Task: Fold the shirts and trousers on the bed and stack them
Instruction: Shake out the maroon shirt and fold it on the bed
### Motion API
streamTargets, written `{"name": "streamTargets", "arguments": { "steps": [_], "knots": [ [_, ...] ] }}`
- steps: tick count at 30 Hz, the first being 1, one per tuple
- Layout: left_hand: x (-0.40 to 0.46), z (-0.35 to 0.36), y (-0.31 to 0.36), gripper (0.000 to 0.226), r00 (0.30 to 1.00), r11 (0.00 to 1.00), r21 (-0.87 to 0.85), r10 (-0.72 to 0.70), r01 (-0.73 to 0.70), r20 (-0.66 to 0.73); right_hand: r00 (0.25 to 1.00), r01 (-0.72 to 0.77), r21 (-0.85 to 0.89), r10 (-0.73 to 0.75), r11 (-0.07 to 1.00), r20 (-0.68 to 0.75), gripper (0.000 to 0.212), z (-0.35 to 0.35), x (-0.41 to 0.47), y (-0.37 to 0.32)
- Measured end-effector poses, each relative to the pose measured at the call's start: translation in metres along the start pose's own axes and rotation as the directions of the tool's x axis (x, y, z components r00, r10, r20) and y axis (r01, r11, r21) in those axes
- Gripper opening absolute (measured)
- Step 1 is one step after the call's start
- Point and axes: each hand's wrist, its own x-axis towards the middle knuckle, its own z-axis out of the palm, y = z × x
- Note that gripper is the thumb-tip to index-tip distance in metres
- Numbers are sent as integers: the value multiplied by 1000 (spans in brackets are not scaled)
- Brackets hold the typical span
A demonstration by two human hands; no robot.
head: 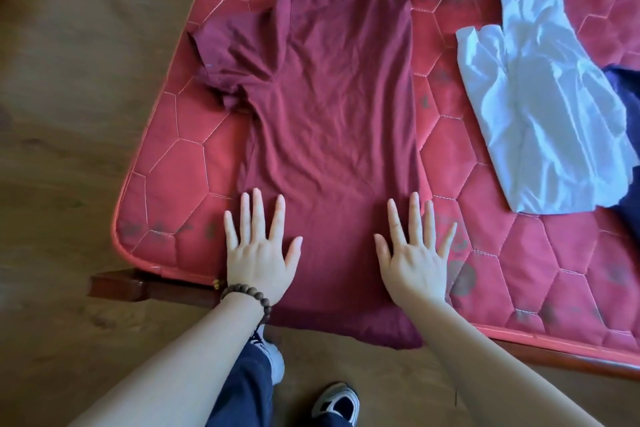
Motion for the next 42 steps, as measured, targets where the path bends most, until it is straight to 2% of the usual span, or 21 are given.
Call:
{"name": "streamTargets", "arguments": {
  "steps": [3, 5, 7, 9, 12, 17, 21, 23, 28, 32, 34, 36, 37, 39, 41, 42],
  "knots": [
    [8, -5, 14, 68, 988, 988, -36, 153, -153, 6, 982, 183, 22, -182, 983, -40, 61, -3, 5, -30],
    [16, -6, 19, 64, 983, 982, -68, 179, -176, 33, 954, 300, 22, -300, 954, -5, 60, -1, 9, -51],
    [26, -9, 13, 62, 996, 993, -98, 70, -65, 51, 964, 264, 26, -265, 964, 33, 59, 0, 17, -61],
    [37, -14, 0, 63, 999, 994, -102, -28, 32, 45, 991, 118, 40, -120, 992, 58, 59, -3, 32, -62],
    [63, -26, -24, 66, 997, 989, -121, -80, 83, 23, 998, 12, 32, -14, 999, 61, 59, -14, 65, -65],
    [137, -53, -50, 74, 989, 965, -231, -137, 121, -54, 985, 150, 73, -155, 986, 75, 59, -39, 137, -112],
    [189, -63, -73, 95, 994, 981, -193, -32, 10, -107, 952, 287, 123, -297, 950, 70, 57, -58, 207, -159],
    [210, -60, -82, 97, 994, 987, -158, 14, -31, -105, 926, 362, 130, -372, 923, 67, 56, -67, 247, -182],
    [240, -36, -89, 75, 998, 988, -141, 55, -59, -33, 836, 542, 50, -545, 839, 64, 57, -76, 335, -236],
    [238, -32, -88, 75, 991, 963, -252, 71, -98, -115, 723, 676, -89, -636, 731, 270, 64, -70, 373, -254],
    [236, -34, -91, 70, 985, 949, -276, 124, -153, -119, 712, 688, -109, -637, 718, 295, 69, -73, 385, -256],
    [232, -37, -97, 54, 975, 920, -338, 151, -200, -165, 719, 686, -120, -642, 718, 267, 70, -80, 395, -258],
    [230, -40, -98, 49, 970, 894, -403, 120, -198, -209, 708, 699, -119, -658, 706, 257, 64, -84, 398, -259],
    [233, -48, -98, 44, 958, 828, -556, -91, -79, -271, 664, 743, -80, -716, 665, 217, 47, -89, 403, -258],
    [245, -59, -94, 59, 913, 745, -656, -345, 125, -218, 629, 769, -12, -754, 639, 189, 37, -91, 405, -256],
    [253, -63, -91, 74, 900, 718, -662, -410, 216, -151, 621, 772, 14, -759, 635, 194, 34, -92, 406, -256]
  ]
}}
